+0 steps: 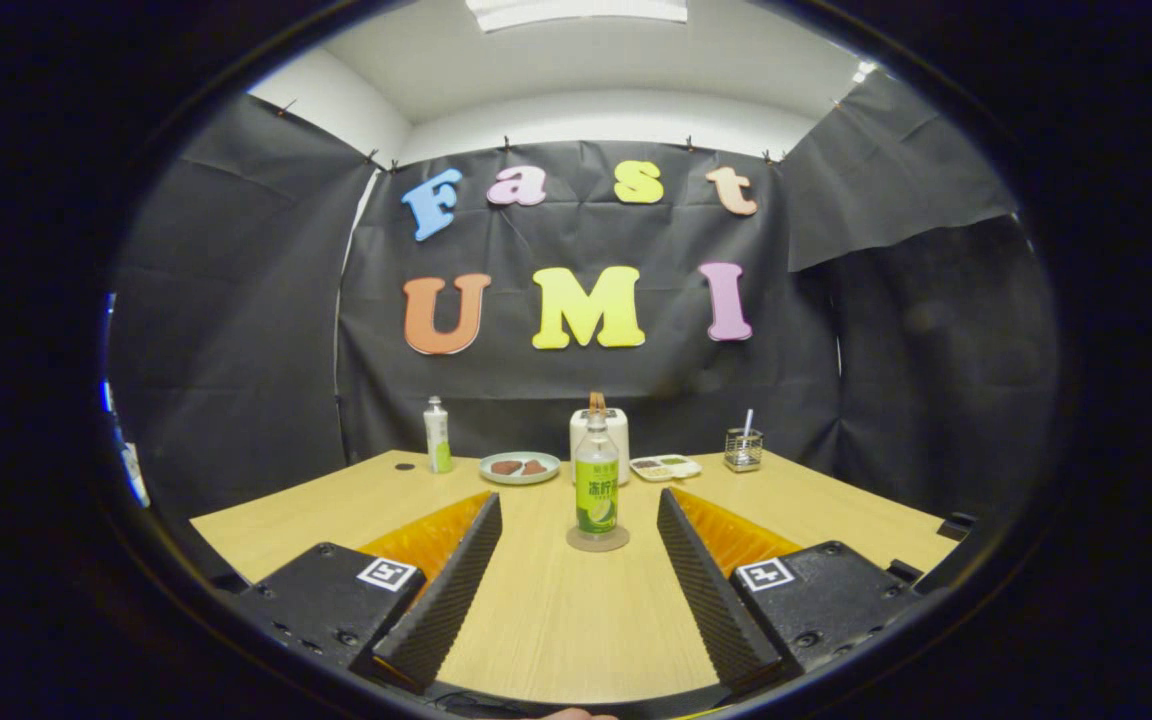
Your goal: Take the bottle from table, then pour the juice into the cup, finally place the bottle on the coaster
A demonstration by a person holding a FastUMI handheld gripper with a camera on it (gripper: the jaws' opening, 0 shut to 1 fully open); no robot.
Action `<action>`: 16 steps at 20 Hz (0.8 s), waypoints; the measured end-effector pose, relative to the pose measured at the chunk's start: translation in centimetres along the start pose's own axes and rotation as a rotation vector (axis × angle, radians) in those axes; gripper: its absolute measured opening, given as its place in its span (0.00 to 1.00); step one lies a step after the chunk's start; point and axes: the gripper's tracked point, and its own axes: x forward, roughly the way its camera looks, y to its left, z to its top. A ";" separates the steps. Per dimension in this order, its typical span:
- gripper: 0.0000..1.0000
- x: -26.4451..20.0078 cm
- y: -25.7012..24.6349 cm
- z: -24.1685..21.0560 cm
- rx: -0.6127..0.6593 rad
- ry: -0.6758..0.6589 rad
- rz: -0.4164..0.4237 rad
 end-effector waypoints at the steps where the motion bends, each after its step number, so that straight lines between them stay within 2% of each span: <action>1: 1.00 -0.2 -0.1 0.1 -0.005 -0.001 -0.006; 16: 1.00 0.1 1.6 0.6 -0.026 0.009 0.017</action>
